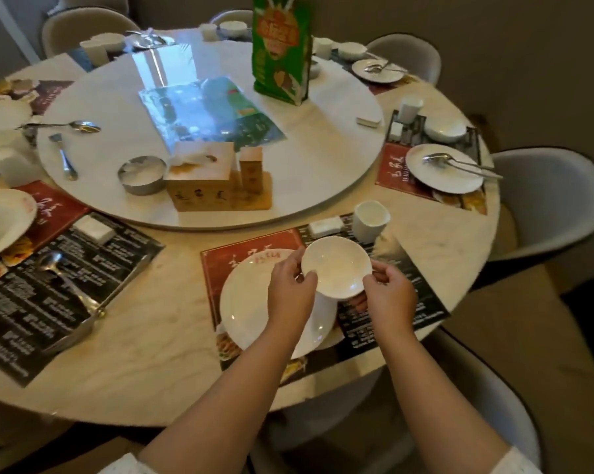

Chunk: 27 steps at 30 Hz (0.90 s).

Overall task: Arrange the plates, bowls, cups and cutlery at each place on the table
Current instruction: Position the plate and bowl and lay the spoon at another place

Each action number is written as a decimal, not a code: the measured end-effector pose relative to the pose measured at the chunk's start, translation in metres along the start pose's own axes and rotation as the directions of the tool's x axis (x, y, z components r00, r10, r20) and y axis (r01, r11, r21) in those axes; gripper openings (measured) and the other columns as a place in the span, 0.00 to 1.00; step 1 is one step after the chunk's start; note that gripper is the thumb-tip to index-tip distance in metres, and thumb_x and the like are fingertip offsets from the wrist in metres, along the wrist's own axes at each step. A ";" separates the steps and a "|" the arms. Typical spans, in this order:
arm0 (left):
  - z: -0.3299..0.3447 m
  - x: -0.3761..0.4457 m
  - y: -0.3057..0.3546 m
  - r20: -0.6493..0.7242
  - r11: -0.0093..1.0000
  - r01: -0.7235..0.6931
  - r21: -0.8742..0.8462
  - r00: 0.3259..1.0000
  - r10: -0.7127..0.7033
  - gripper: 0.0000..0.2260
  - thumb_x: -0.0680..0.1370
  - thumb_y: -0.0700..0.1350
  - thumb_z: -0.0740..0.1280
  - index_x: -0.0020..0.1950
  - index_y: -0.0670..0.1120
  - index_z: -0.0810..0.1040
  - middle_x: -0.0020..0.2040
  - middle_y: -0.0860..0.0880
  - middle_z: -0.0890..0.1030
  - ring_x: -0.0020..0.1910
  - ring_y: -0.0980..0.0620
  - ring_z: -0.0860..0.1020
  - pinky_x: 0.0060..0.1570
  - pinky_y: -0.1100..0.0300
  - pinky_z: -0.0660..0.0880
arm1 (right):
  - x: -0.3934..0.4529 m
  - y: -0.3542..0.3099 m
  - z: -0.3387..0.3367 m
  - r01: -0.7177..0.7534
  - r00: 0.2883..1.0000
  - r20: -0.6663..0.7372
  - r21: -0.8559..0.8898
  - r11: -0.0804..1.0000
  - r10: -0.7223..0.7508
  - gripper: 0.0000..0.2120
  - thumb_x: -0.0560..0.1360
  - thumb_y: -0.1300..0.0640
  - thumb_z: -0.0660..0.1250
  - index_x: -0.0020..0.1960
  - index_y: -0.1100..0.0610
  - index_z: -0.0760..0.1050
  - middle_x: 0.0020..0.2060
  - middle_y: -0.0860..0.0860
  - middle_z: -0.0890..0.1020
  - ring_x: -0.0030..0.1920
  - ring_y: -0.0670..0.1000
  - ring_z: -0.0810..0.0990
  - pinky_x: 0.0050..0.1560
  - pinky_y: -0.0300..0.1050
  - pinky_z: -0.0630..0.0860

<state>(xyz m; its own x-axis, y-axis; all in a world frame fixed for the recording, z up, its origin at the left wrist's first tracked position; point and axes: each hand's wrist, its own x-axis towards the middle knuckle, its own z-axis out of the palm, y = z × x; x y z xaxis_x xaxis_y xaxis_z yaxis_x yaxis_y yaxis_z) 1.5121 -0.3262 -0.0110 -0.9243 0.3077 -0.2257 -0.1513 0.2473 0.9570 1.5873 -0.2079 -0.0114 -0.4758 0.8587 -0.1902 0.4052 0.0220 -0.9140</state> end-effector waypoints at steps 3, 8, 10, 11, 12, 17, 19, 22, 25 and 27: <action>0.026 -0.001 0.004 0.102 1.000 -0.003 -0.017 0.995 0.004 0.22 0.79 0.43 0.63 0.73 0.56 0.68 0.70 0.53 0.72 0.68 0.54 0.70 0.66 0.55 0.68 | 0.016 0.011 -0.022 -0.032 0.999 -0.032 0.001 0.999 0.032 0.12 0.75 0.63 0.65 0.56 0.53 0.78 0.44 0.50 0.83 0.31 0.50 0.83 0.29 0.43 0.80; 0.047 0.003 0.005 0.176 0.999 0.047 -0.015 0.983 -0.044 0.23 0.80 0.42 0.61 0.75 0.55 0.64 0.69 0.51 0.74 0.67 0.53 0.72 0.58 0.63 0.66 | 0.033 0.023 -0.037 -0.070 0.997 -0.043 -0.008 0.997 0.070 0.11 0.75 0.64 0.63 0.55 0.53 0.77 0.41 0.51 0.83 0.27 0.50 0.81 0.28 0.41 0.78; 0.052 0.004 0.004 0.181 0.998 0.064 -0.008 0.982 -0.062 0.23 0.81 0.42 0.61 0.75 0.55 0.63 0.69 0.50 0.74 0.66 0.53 0.72 0.56 0.63 0.66 | 0.036 0.026 -0.040 -0.071 0.997 -0.038 -0.014 0.997 0.070 0.12 0.76 0.63 0.63 0.56 0.53 0.77 0.40 0.52 0.84 0.27 0.49 0.81 0.26 0.39 0.76; 0.054 0.004 0.003 0.181 0.998 0.068 -0.001 0.981 -0.066 0.23 0.81 0.42 0.61 0.75 0.55 0.63 0.70 0.50 0.74 0.66 0.53 0.72 0.56 0.63 0.66 | 0.037 0.028 -0.041 -0.074 0.997 -0.037 -0.013 0.997 0.073 0.12 0.76 0.64 0.63 0.56 0.54 0.77 0.41 0.52 0.83 0.26 0.49 0.80 0.25 0.38 0.76; 0.055 0.004 0.003 0.180 0.998 0.069 0.002 0.981 -0.069 0.23 0.81 0.42 0.61 0.75 0.55 0.63 0.70 0.49 0.73 0.66 0.53 0.72 0.56 0.63 0.66 | 0.038 0.029 -0.041 -0.077 0.996 -0.038 -0.012 0.997 0.077 0.12 0.76 0.64 0.63 0.56 0.54 0.77 0.41 0.52 0.83 0.26 0.48 0.80 0.25 0.37 0.75; 0.057 0.002 0.001 0.180 0.997 0.071 -0.007 0.981 -0.069 0.22 0.81 0.43 0.62 0.74 0.54 0.65 0.70 0.52 0.73 0.67 0.54 0.71 0.57 0.63 0.67 | 0.037 0.030 -0.042 -0.100 0.994 -0.046 -0.056 0.993 0.097 0.15 0.78 0.61 0.63 0.63 0.55 0.75 0.49 0.53 0.82 0.30 0.48 0.81 0.26 0.37 0.75; 0.052 0.001 0.000 0.166 0.998 0.057 0.000 0.985 -0.056 0.19 0.80 0.42 0.62 0.71 0.53 0.70 0.68 0.54 0.75 0.64 0.57 0.73 0.54 0.68 0.67 | 0.030 0.028 -0.041 -0.048 0.997 -0.064 -0.136 0.990 0.040 0.18 0.78 0.58 0.64 0.68 0.54 0.72 0.60 0.53 0.76 0.42 0.51 0.83 0.36 0.42 0.81; 0.035 -0.003 -0.002 0.070 0.997 -0.006 0.072 0.998 0.001 0.15 0.80 0.42 0.62 0.63 0.56 0.77 0.60 0.58 0.78 0.57 0.60 0.73 0.48 0.70 0.66 | 0.008 0.022 -0.031 0.139 0.979 -0.117 -0.224 0.965 -0.168 0.16 0.77 0.57 0.66 0.65 0.52 0.73 0.60 0.50 0.69 0.53 0.48 0.75 0.48 0.39 0.77; 0.005 -0.009 -0.011 -0.120 0.983 -0.073 0.170 0.988 0.094 0.12 0.79 0.42 0.62 0.57 0.55 0.79 0.58 0.57 0.77 0.59 0.57 0.73 0.52 0.67 0.67 | -0.021 0.018 -0.011 0.253 0.967 0.013 -0.204 0.946 -0.256 0.07 0.76 0.59 0.66 0.51 0.49 0.76 0.53 0.47 0.73 0.50 0.44 0.76 0.42 0.29 0.70; -0.018 -0.015 -0.021 -0.277 0.943 -0.050 0.329 0.950 0.147 0.11 0.78 0.41 0.65 0.57 0.54 0.79 0.63 0.52 0.74 0.64 0.53 0.71 0.60 0.60 0.68 | -0.037 0.023 0.003 0.256 0.964 0.127 -0.195 0.947 -0.235 0.06 0.76 0.60 0.66 0.48 0.48 0.77 0.50 0.46 0.74 0.46 0.41 0.75 0.39 0.27 0.69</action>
<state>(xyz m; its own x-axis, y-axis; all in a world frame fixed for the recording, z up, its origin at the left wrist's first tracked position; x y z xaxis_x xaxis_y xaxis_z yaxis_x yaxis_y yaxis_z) 1.5233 -0.3525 -0.0248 -0.9970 0.0744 -0.0234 0.0188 0.5200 0.8540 1.6118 -0.2408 -0.0261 -0.6528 0.7574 -0.0144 0.4141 0.3409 -0.8440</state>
